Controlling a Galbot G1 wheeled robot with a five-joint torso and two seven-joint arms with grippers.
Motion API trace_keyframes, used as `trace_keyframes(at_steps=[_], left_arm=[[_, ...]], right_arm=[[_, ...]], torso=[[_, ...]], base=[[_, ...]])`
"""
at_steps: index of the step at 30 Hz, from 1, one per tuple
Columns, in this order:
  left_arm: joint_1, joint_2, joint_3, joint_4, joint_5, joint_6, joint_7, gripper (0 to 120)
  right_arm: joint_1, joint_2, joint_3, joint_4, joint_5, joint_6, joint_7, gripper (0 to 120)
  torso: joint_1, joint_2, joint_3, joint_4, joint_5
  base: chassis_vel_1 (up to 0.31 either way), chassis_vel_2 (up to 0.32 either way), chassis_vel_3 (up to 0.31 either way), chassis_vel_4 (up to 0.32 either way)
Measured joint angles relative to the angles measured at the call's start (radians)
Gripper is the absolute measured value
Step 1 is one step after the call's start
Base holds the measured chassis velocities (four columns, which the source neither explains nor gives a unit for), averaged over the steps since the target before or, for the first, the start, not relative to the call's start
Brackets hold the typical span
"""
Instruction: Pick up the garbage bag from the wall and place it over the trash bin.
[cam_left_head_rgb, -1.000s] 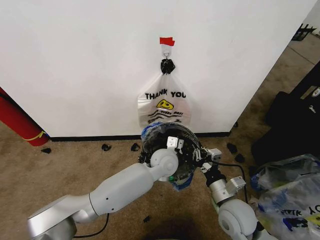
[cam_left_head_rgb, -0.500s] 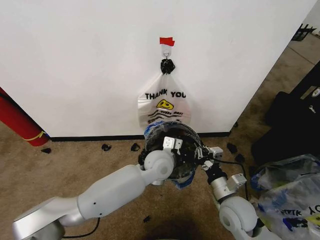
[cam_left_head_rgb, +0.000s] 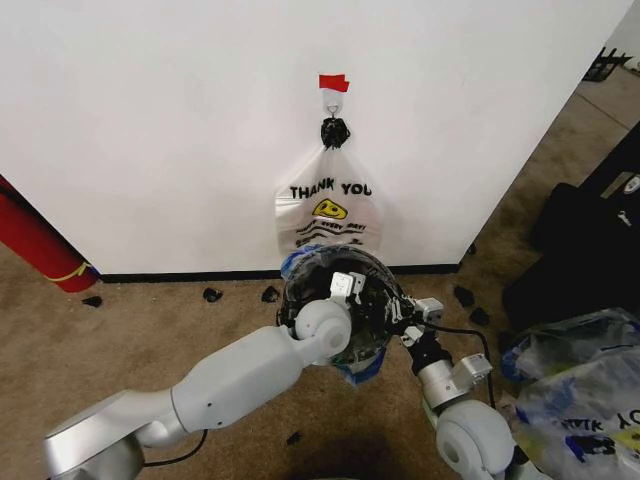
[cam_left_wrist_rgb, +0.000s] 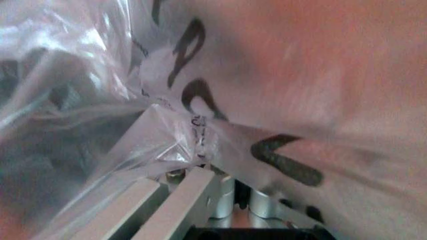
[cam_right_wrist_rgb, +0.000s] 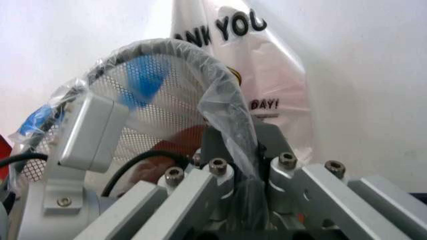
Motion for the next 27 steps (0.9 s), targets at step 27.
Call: trace_keyframes(at_steps=[27], left_arm=[[0.062, 0.293, -0.1, -0.439, -0.166, 0.015, 0.124, 1]], right_arm=[[0.048, 0.038, 0.005, -0.132, 0.033, 0.01, 0.002, 1]], torso=[[0.0, 0.0, 0.0, -0.0001, -0.0002]], base=[[0.0, 0.0, 0.0, 0.0]])
